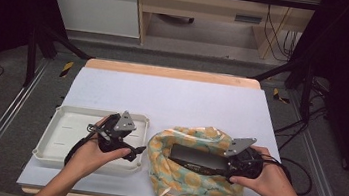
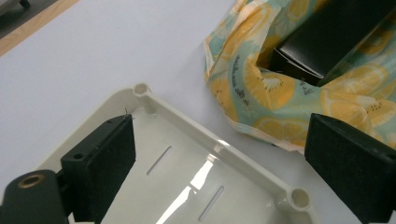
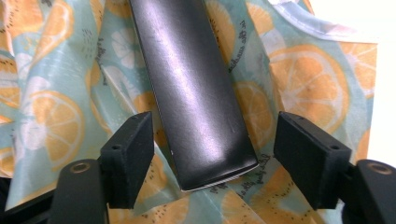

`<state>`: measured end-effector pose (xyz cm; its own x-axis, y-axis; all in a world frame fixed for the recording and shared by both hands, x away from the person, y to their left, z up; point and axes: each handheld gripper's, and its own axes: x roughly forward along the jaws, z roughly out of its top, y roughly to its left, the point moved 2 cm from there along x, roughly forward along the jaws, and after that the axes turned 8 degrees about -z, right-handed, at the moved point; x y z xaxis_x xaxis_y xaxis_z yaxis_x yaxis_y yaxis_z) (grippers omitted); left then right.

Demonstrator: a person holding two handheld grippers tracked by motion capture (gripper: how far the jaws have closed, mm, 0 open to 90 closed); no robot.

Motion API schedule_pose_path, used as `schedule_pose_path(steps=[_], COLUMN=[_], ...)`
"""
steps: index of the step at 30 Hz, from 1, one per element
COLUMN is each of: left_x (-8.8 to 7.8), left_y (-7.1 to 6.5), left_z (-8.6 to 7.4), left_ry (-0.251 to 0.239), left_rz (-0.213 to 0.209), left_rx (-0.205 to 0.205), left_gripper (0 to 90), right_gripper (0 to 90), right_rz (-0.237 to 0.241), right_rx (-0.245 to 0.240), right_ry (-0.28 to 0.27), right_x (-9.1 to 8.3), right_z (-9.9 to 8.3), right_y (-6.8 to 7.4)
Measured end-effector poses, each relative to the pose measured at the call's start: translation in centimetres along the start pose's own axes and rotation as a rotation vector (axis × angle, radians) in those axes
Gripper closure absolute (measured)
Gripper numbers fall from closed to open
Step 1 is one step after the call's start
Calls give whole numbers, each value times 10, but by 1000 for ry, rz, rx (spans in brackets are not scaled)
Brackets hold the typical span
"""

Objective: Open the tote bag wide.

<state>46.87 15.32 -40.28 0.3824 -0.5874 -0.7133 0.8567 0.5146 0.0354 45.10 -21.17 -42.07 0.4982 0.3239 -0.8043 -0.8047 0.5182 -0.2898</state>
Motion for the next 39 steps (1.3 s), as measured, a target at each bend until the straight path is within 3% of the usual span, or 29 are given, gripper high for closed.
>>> schedule_pose_path(steps=[15,24,39], left_x=[-13,-13,-7], left_y=[4,2,-3], left_z=[-12,-16,-21], left_ry=[6,20,32], left_rz=[7,-1,-25], left_rx=[5,12,21], left_gripper=[73,71,71], right_gripper=[346,333,317], right_rz=[19,66,132], right_rx=[-53,-61,-76], right_ry=[42,74,176], right_x=[4,14,30], right_z=[4,4,12], right_y=[-4,-7,-9])
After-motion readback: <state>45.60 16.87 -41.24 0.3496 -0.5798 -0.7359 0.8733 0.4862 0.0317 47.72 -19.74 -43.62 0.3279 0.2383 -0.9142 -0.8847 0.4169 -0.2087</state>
